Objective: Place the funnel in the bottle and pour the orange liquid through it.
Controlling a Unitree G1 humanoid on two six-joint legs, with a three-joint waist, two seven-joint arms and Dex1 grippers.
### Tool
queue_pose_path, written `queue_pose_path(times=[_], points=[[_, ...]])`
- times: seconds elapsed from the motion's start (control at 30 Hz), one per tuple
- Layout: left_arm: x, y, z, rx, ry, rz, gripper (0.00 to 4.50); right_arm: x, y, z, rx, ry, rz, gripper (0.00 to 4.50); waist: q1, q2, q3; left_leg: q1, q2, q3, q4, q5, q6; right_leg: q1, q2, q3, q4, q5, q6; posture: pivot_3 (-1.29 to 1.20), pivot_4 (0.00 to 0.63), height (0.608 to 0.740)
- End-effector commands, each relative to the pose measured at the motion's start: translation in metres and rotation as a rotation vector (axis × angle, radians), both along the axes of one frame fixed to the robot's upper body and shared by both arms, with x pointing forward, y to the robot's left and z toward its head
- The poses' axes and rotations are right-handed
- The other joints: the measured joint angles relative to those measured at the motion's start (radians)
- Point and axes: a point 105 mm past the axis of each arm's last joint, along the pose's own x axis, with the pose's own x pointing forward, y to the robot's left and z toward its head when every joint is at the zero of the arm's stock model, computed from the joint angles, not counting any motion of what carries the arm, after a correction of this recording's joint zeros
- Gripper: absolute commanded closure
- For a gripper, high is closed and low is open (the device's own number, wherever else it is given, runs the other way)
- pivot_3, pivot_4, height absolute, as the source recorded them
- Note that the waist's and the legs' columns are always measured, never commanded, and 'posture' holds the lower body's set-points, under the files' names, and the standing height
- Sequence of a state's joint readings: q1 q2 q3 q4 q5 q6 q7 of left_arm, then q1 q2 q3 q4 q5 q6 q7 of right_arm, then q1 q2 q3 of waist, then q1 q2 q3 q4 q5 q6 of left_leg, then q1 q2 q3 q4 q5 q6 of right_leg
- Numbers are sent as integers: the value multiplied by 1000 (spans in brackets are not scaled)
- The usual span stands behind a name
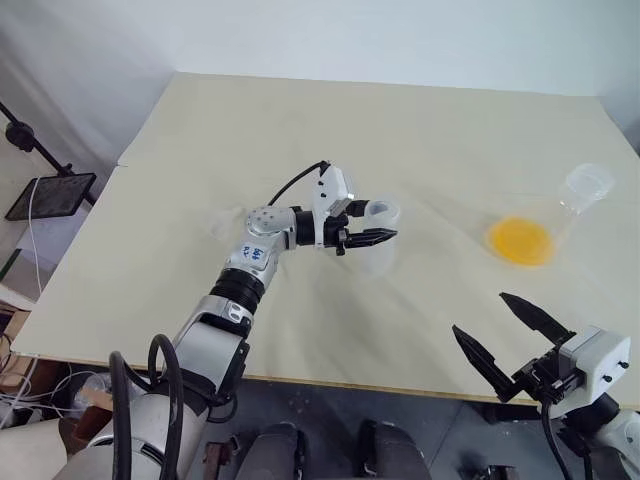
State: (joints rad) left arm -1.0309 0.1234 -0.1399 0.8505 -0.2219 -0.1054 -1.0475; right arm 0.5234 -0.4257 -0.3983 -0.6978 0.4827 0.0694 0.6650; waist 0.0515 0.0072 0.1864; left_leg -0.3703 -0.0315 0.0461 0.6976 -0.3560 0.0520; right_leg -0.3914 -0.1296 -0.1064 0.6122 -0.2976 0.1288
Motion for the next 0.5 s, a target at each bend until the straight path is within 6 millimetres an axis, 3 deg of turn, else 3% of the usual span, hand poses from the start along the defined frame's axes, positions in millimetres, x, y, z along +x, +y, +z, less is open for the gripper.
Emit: queue_pose_path(times=[0.03, 0.1, 0.27, 0.5], points=[[-1, -1, 6, -25, -16, -8, 654, 0, 3, 10, -13, -51, 7, 0, -1, 0, 0, 0, 0, 0, 0, 0, 0, 0, 0, 0, 0, 0, 0, 0, 150, 740], [1, 4, 8, -56, 4, 10, 35, 4, 2, 11, -12, -56, 13, 0, -2, 0, 0, 0, 0, 0, 0, 0, 0, 0, 0, 0, 0, 0, 0, 0, 150, 740], [-2, 14, 9, -54, -25, -1, 35, 12, 8, 12, -9, -61, 61, 0, -5, 0, 0, 0, 0, 0, 0, 0, 0, 0, 0, 0, 0, 0, 0, 0, 150, 740], [-13, 83, -4, -102, 2, 81, 35, 24, 11, 12, -20, -61, 139, 0, -27, 0, 0, 1, 1, -3, 0, 0, 0, -1, 0, -1, 4, 0, 0, 0, 150, 740]])
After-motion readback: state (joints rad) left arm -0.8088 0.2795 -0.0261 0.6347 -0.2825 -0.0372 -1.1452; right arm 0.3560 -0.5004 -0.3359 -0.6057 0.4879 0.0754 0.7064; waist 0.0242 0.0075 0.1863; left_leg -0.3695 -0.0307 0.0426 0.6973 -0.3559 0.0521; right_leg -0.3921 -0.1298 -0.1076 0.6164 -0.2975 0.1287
